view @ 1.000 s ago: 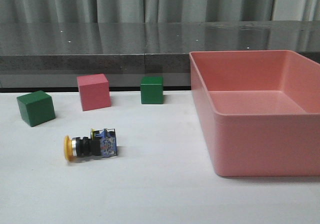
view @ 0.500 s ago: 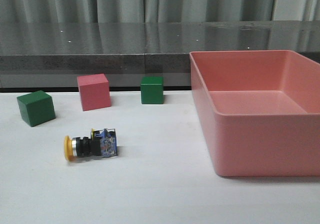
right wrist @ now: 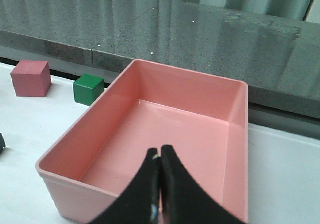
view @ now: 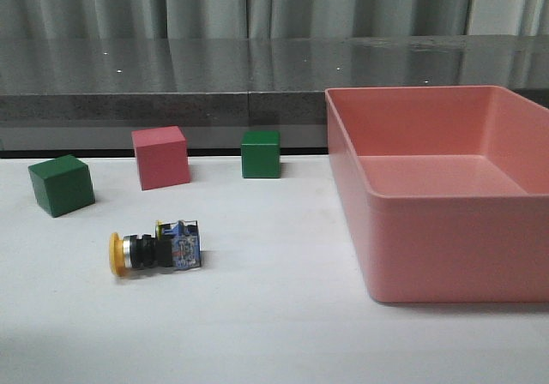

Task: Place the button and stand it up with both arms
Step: 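Move the left gripper down and grasp the lying switch body, then lift the switch with the left gripper and rotate it upright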

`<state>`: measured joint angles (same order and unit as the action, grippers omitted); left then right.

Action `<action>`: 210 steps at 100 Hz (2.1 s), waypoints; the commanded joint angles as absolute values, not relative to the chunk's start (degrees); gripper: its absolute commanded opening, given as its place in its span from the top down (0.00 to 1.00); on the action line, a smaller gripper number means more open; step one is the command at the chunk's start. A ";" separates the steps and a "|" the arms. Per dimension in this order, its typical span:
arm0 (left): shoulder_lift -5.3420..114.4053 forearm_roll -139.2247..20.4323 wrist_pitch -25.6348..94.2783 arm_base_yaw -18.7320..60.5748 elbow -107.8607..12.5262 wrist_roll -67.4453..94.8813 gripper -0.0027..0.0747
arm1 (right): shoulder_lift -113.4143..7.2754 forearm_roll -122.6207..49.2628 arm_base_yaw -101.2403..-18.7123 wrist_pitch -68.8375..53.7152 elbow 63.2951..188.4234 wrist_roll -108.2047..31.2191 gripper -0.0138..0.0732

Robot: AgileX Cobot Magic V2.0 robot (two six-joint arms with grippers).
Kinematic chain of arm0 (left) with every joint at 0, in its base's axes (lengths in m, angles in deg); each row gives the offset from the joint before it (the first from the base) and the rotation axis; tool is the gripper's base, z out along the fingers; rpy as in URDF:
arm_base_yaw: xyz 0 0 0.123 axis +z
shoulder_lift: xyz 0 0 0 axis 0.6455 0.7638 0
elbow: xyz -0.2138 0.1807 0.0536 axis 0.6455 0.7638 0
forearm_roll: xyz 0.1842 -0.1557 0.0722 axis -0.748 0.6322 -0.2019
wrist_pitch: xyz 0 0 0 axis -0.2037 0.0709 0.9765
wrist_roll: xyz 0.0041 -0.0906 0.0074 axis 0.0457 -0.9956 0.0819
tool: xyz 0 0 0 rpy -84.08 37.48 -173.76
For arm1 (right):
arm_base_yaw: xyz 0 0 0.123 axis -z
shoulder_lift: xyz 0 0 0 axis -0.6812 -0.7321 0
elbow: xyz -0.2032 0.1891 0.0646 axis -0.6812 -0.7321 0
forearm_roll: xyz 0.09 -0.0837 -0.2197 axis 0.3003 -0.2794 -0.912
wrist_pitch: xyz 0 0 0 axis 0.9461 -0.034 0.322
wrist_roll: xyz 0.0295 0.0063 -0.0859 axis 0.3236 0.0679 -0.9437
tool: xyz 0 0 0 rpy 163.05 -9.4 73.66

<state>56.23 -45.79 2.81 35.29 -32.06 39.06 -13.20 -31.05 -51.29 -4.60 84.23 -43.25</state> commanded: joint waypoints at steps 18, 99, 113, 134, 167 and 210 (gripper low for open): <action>67.45 -21.27 1.37 34.74 -34.12 73.76 0.61 | -13.41 -30.64 -50.98 -7.45 85.66 -43.12 0.91; 96.37 2.93 -0.24 34.74 -34.12 111.60 0.21 | -13.41 -30.64 -50.98 -7.52 85.66 -43.12 0.91; 100.42 4.84 -0.24 34.74 -34.12 114.66 0.21 | -13.41 -30.64 -50.98 -7.52 85.66 -43.12 0.91; 105.15 10.71 -1.11 34.74 -34.12 121.06 0.29 | -13.41 -30.64 -50.98 -7.52 85.66 -43.12 0.91; 107.36 9.83 -3.26 34.74 -34.12 121.80 0.79 | -13.41 -30.64 -50.98 -7.33 85.66 -43.12 0.91; 94.46 -0.51 -0.60 34.85 -36.46 107.62 0.99 | -13.41 -30.64 -50.98 -7.29 85.66 -43.12 0.91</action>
